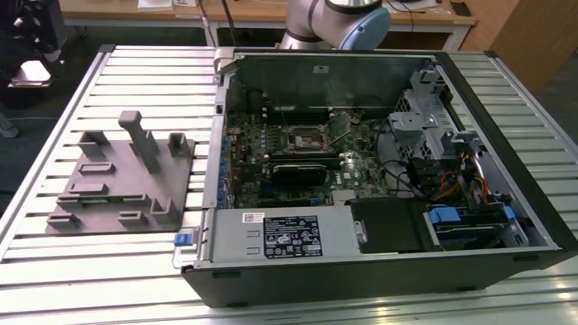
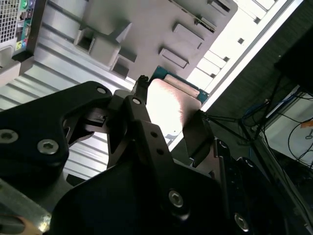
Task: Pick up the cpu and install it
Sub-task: 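Pick up the cpu and move it towards the insertion slot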
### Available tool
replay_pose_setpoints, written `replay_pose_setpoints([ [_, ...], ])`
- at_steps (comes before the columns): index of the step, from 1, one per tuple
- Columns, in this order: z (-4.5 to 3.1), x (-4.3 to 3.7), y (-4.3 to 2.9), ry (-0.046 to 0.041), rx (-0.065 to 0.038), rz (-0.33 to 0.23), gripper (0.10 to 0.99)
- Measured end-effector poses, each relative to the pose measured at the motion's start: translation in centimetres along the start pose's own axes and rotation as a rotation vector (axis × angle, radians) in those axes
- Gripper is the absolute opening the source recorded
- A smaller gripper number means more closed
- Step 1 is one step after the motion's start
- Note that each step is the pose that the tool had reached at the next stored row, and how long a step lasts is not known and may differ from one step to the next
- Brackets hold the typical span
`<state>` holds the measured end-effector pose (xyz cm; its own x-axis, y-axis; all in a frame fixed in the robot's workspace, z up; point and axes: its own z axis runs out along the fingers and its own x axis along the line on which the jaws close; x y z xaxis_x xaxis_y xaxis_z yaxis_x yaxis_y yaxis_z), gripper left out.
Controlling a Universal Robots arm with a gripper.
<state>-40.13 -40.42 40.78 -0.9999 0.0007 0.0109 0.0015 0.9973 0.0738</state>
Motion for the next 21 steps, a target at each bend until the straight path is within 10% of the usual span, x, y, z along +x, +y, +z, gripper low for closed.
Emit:
replay_pose_setpoints([
  [21,0.05,-5.15,0.03,0.0,0.0,0.0,0.541],
])
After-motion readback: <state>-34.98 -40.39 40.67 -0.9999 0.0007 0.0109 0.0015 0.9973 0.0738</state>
